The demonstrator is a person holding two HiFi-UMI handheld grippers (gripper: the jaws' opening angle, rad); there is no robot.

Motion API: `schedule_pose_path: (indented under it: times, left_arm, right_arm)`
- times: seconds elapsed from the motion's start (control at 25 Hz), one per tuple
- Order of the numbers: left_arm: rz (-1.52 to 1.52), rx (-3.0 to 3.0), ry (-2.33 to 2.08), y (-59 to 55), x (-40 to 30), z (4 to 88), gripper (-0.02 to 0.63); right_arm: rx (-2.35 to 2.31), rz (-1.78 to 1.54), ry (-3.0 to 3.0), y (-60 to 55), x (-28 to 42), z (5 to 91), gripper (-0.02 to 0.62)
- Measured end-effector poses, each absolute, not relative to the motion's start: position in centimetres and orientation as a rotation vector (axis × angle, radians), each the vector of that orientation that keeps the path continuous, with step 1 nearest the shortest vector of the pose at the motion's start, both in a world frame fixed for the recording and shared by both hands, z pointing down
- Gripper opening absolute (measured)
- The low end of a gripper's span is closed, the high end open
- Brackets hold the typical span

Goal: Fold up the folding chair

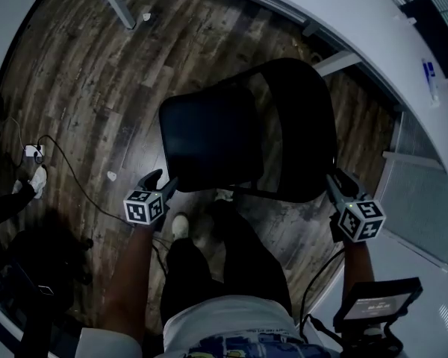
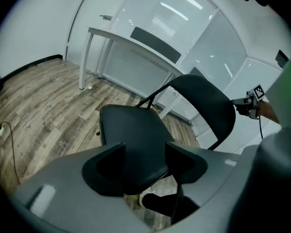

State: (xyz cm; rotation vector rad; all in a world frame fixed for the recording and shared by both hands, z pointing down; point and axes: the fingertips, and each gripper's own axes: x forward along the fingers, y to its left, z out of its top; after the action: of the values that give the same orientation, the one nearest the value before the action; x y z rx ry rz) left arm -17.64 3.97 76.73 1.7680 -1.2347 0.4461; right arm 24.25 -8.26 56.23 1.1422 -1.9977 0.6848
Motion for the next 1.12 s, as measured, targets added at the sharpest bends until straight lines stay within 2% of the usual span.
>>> schedule_pose_path:
  times: [0.32,0.64,1.12]
  left_arm:
    - [0.394,1.665,-1.204,4.2,-19.5,84.0,0.303]
    - [0.344,1.602,-1.184,4.8,-20.5,89.7,0.339]
    - [0.164,1.52,-1.167,4.0,-21.2,95.0,0.391]
  right_arm:
    - [1.234,0.655,-2.042,-8.0,24.4,56.2,0.133]
    - [1.34,0.826,-2.13,-7.9,24.4,56.2,0.137]
    - [1.374,0.922,-2.202,-7.8,24.0,56.6,0.137]
